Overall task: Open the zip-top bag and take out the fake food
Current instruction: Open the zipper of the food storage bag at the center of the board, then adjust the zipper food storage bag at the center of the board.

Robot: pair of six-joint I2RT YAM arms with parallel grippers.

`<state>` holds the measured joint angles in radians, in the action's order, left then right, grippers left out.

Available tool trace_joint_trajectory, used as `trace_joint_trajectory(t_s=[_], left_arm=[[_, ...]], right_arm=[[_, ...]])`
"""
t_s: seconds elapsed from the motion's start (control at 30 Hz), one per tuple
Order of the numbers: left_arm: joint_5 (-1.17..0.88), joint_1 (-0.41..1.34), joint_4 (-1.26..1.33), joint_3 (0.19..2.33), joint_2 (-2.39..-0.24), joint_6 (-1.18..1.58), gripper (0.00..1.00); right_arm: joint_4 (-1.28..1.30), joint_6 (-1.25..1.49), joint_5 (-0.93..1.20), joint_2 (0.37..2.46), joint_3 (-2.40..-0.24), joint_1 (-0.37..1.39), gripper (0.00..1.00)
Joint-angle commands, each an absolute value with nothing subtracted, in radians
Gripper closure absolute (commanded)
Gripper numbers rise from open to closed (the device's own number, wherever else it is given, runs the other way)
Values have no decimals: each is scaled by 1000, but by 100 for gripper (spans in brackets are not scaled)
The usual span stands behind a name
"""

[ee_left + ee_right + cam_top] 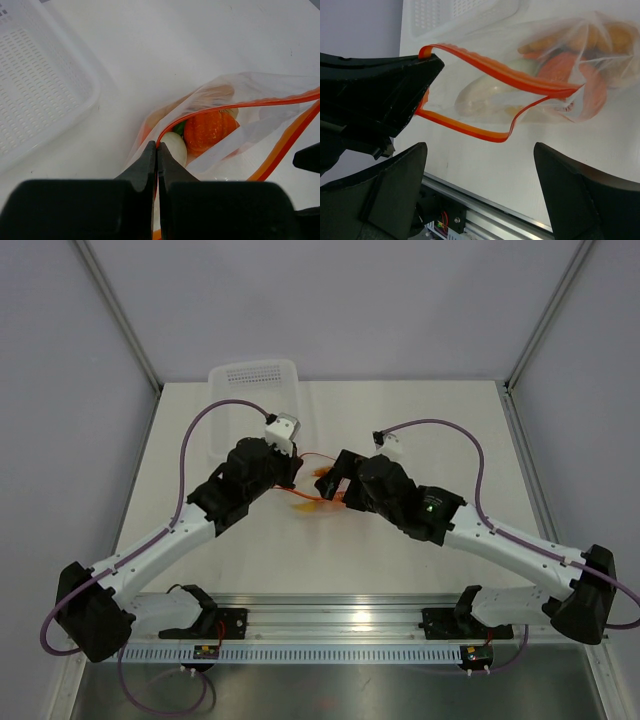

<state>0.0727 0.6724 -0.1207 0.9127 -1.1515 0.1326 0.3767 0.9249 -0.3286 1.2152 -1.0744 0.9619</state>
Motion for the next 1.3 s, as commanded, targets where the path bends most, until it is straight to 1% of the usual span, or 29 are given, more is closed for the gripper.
trace_joint_trajectory(t_s=[0.0, 0.13, 0.17, 0.2, 0.27, 0.37, 0.47, 0.57, 0.6, 0.63, 0.73, 0.77, 0.8, 0.83, 0.87, 0.93, 1.0, 1.07, 1.1, 1.17, 1.27], left_arm=[[77, 673, -91, 946, -1120, 140, 100], [69, 673, -87, 943, -1118, 144, 100], [66, 673, -84, 943, -1115, 146, 100], [61, 673, -83, 940, -1114, 146, 100], [60, 673, -80, 939, -1109, 146, 100], [54, 673, -78, 937, -1109, 147, 100], [41, 673, -72, 936, -1109, 149, 100], [38, 673, -78, 939, -1109, 149, 100], [40, 675, -78, 937, -1109, 150, 100], [40, 675, -78, 937, -1109, 150, 100], [47, 673, -66, 934, -1123, 152, 100], [54, 675, -64, 936, -1127, 152, 100], [81, 675, -64, 936, -1135, 153, 100], [101, 675, -64, 939, -1146, 153, 100], [123, 673, -61, 939, -1150, 156, 100], [208, 673, -40, 925, -1144, 163, 100], [309, 673, -6, 910, -1126, 163, 100], [406, 673, 20, 881, -1091, 147, 100], [420, 673, 46, 865, -1079, 141, 100], [387, 673, 72, 838, -1071, 129, 100], [363, 678, 43, 867, -1101, 130, 100]], right_arm=[[367, 1011, -400, 1230, -1098, 989, 6], [365, 1043, -469, 1255, -1083, 991, 8], [351, 1052, -486, 1255, -1069, 991, 11], [307, 1055, -498, 1255, -1052, 992, 19], [278, 1055, -515, 1262, -1026, 992, 26], [276, 1042, -479, 1305, -1048, 986, 29], [261, 1045, -456, 1347, -1063, 980, 34], [216, 1037, -497, 1353, -1042, 970, 37], [204, 1035, -497, 1350, -1034, 956, 40], [195, 1038, -470, 1354, -1019, 940, 45], [129, 1048, -332, 1371, -979, 833, 52], [94, 1043, -289, 1379, -963, 783, 61], [39, 1043, -219, 1387, -954, 758, 66], [14, 1040, -192, 1394, -942, 741, 72], [-21, 1026, -175, 1413, -940, 730, 83], [-72, 997, -153, 1437, -949, 723, 92], [-98, 956, -124, 1454, -982, 723, 100], [-95, 911, -107, 1477, -1005, 721, 100], [-84, 902, -100, 1485, -1023, 719, 100], [-43, 907, -98, 1497, -1032, 718, 100], [-14, 928, -77, 1487, -1028, 716, 100]])
